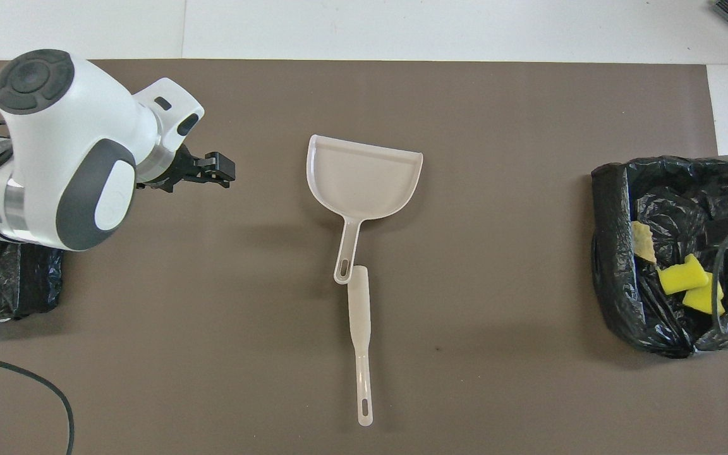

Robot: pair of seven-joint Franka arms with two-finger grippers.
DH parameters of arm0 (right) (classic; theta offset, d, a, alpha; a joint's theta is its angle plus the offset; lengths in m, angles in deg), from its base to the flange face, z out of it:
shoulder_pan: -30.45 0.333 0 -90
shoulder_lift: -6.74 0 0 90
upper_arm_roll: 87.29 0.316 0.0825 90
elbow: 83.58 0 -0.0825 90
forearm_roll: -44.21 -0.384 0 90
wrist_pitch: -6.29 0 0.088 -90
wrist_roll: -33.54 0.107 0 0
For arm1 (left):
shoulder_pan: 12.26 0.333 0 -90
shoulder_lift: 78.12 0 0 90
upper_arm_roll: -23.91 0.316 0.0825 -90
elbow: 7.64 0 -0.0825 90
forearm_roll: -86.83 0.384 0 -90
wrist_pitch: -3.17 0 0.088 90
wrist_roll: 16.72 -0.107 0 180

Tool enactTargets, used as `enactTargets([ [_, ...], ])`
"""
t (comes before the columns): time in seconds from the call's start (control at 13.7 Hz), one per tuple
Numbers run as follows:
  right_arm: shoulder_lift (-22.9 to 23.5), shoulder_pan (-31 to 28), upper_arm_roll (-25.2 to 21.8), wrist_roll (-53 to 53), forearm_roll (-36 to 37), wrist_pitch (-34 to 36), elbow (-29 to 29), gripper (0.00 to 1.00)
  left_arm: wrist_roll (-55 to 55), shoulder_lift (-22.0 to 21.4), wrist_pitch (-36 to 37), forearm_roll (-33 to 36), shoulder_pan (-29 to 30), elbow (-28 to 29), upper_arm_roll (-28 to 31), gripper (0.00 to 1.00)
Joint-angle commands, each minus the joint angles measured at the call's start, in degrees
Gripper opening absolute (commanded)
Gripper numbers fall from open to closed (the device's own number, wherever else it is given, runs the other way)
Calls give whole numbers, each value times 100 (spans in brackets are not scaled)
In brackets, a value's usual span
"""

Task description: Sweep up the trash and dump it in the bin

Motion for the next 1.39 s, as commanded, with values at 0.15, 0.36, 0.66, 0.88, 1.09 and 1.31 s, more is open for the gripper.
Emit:
enactTargets([
  [0.15, -110, -103, 45, -183, 22, 183, -110, 100, -867, -394, 274, 94, 493, 9, -12, 100],
  [0.36, -128, -77, 45, -174, 30, 183, -154, 100, -858, -509, 459, 130, 519, 9, -4, 100],
  [0.66, -128, -77, 53, -183, 22, 174, -154, 100, -893, -526, 467, 164, 598, -105, 5, 100],
  [0.88, -137, -85, 45, -183, 22, 192, -163, 100, -1269, -798, 792, 209, 861, -131, 32, 100],
  [1.09, -146, -85, 45, -183, 30, 183, -180, 100, -1894, -1132, 1213, 209, 871, -132, 478, 100],
  [1.31, -146, -85, 45, -183, 30, 183, -180, 100, -1887, -1483, 1679, 209, 818, -114, 682, 100],
])
